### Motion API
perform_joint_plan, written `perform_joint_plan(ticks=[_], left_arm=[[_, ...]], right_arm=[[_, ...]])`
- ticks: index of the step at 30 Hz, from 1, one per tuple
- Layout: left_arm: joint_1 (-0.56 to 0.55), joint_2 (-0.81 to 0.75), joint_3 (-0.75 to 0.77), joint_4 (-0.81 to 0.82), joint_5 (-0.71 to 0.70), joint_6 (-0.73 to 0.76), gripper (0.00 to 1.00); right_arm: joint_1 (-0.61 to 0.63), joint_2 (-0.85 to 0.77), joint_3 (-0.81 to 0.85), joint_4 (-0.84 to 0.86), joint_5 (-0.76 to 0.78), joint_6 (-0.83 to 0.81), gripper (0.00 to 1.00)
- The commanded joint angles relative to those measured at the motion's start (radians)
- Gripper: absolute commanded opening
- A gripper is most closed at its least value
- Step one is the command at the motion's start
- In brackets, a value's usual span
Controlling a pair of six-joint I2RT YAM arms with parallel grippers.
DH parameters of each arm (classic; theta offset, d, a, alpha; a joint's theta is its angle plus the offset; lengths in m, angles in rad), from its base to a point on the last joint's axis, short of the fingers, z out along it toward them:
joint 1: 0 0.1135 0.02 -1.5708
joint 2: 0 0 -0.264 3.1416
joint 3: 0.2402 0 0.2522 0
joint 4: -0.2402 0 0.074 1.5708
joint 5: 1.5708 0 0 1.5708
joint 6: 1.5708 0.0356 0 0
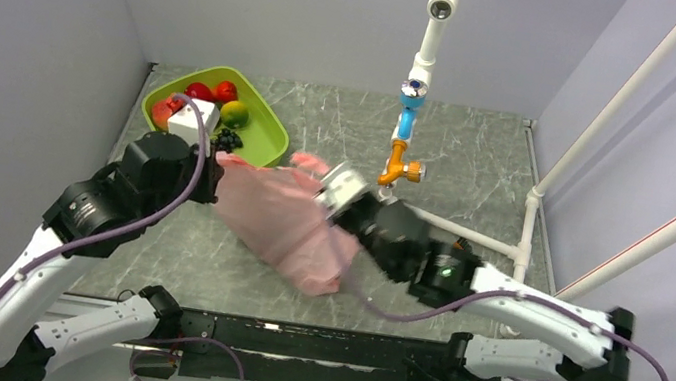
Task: Take the fake fruits out of the plastic bag
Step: Adjust the plastic bag at the center of the board.
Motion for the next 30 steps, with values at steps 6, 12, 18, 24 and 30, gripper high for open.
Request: perform_joint_plan(ticks=[6,12,18,24,30], left_arm=[[0.204,0.243,0.259,-0.015,0.154,0.152,0.00],[0.228,0.211,0.152,-0.025,0.365,0.152,0.00],[0.228,0.014,-0.046,0.031,0.654,0.101,0.00],[0.228,-0.065,-0.056,-0.021,0.567,0.061,0.00],[0.228,-0.071,-0.051,-0.029,0.541,0.038,0.00]], right_arm=[[-0.189,-0.231,0.040,-0.095,-0.040,0.121,0.00],[-0.188,-0.310,-0.039,-0.276,-0.100,0.344,0.00],[-0.188,-0.371,-0.092,-0.415,-0.409,0.526,0.38],[-0.187,-0.267,0.065,-0.548,-0.545,0.550,0.63],[-0.188,-0.207,0.212,-0.550,-0.409,0.549,0.90]])
